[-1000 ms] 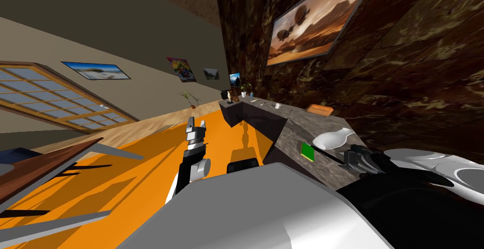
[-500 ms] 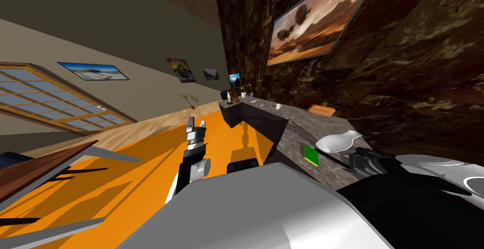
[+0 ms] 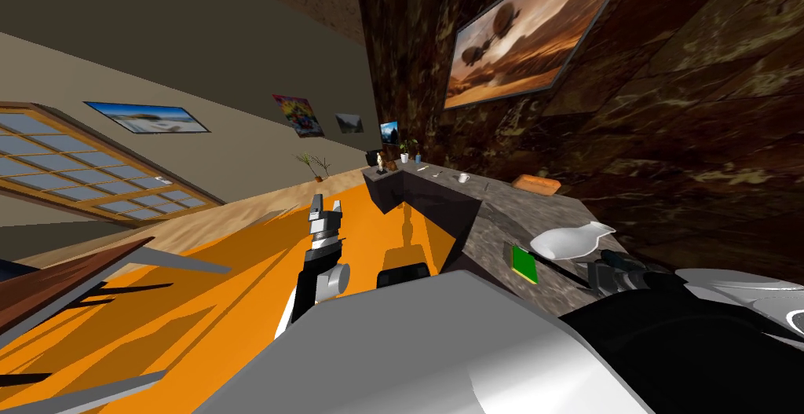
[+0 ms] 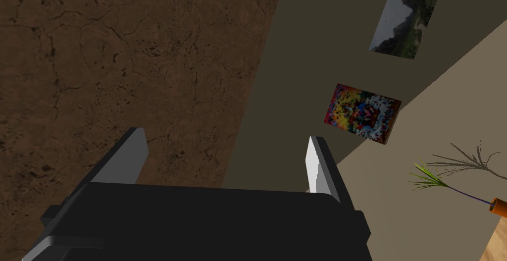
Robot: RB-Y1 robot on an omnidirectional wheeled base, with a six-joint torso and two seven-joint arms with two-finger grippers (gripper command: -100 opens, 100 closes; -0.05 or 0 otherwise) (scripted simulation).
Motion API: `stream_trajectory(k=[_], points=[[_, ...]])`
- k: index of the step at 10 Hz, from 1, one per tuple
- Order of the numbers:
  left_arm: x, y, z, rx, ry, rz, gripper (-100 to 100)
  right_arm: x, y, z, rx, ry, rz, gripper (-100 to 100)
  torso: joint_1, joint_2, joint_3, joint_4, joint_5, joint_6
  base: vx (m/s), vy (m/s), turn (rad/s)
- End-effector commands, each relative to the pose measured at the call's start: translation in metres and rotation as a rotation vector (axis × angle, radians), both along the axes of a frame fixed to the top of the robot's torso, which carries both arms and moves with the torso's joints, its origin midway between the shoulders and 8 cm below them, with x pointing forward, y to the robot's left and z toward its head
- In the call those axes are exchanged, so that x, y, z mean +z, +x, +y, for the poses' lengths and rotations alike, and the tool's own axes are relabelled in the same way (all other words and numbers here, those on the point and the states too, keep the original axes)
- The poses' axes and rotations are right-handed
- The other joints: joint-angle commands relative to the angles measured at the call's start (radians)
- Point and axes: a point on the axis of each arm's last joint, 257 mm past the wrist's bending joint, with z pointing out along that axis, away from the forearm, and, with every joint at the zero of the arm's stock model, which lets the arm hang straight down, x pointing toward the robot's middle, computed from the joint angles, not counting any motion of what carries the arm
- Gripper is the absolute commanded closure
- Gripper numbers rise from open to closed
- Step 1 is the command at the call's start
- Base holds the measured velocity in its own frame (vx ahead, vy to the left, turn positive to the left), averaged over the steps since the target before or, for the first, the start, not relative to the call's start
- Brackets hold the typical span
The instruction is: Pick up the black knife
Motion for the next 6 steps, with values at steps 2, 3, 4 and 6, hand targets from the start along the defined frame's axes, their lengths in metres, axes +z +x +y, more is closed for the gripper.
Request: stream_trajectory(k=[2,3,4,6], points=[[0.0,0.0,0.0,0.0,0.0,0.0,0,-0.007,-0.009,0.003,0.011,0.013,-0.002,-100,0.0,0.0,0.0,0.0,0.0,0.0,0.045,0.008,-0.007],[0.0,0.0,0.0,0.0,0.0,0.0,0,-0.003,-0.015,-0.003,-0.002,-0.003,0.004,-100,0.001,0.0,0.0,0.0,0.0,0.0,0.042,0.011,-0.005],[0.0,0.0,0.0,0.0,0.0,0.0,0,-0.008,-0.019,0.001,0.006,0.008,0.001,-100,0.001,0.0,0.0,0.0,0.0,0.0,0.037,0.009,-0.008],[0.0,0.0,0.0,0.0,0.0,0.0,0,-0.012,-0.027,0.003,0.007,0.013,0.001,-100,0.0,0.001,0.0,0.0,0.0,0.0,0.044,0.003,-0.008]])
